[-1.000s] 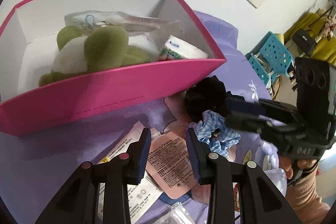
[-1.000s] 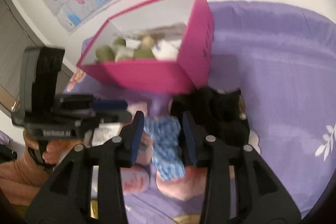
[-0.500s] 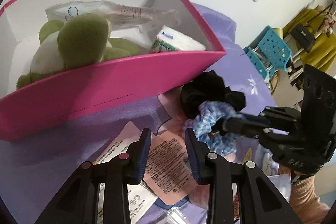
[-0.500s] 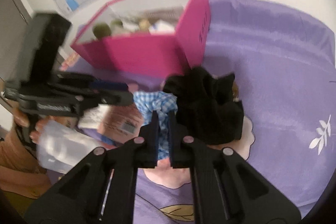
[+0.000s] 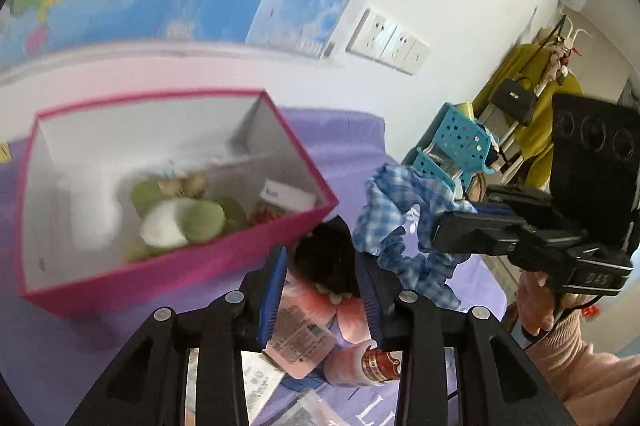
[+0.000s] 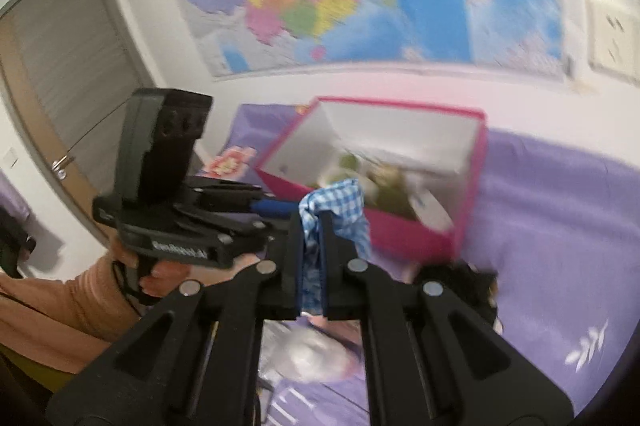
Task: Organize soft objects
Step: 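Carry the scrunchie over the pink box and open the right gripper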
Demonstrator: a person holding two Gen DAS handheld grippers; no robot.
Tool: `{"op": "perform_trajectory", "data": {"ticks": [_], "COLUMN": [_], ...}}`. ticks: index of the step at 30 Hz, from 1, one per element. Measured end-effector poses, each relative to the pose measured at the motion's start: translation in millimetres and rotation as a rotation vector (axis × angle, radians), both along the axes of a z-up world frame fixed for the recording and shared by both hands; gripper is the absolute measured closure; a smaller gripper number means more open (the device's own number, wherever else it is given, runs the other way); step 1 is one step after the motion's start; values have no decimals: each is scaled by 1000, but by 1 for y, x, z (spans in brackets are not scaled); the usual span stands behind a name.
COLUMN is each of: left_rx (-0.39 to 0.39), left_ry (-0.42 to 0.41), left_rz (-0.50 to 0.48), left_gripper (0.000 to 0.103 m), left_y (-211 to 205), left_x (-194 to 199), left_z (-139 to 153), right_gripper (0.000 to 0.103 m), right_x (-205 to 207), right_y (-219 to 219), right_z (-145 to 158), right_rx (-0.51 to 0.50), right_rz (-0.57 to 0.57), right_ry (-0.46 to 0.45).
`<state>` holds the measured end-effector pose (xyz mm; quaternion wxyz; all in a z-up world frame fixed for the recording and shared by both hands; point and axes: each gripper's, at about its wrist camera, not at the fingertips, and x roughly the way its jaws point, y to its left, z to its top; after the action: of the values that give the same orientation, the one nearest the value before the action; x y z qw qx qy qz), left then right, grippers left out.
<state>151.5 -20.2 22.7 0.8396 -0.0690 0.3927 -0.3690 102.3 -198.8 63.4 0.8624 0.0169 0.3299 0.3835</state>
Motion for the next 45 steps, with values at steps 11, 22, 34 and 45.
{"op": "perform_trajectory", "data": {"ticks": [11,22,34,45], "left_rx": [-23,109,289,150], "left_ry": [-50,-15,2,-85], "left_rz": [136,316,462,330], "left_gripper": [85,94,75,75], "left_y": [58,85,89,85], "left_x": [16,58,82,9], "left_z": [28,13,-22,2], "right_gripper": [96,95,71,71], "right_x": [39,112,165,78], "right_y": [73,121,122,50], "right_z": [23,-4,-54,7], "right_rx": [-12,-60,-188,17], "right_rz": [137,150,-22,40], "right_ry": [-15,115,246,147]}}
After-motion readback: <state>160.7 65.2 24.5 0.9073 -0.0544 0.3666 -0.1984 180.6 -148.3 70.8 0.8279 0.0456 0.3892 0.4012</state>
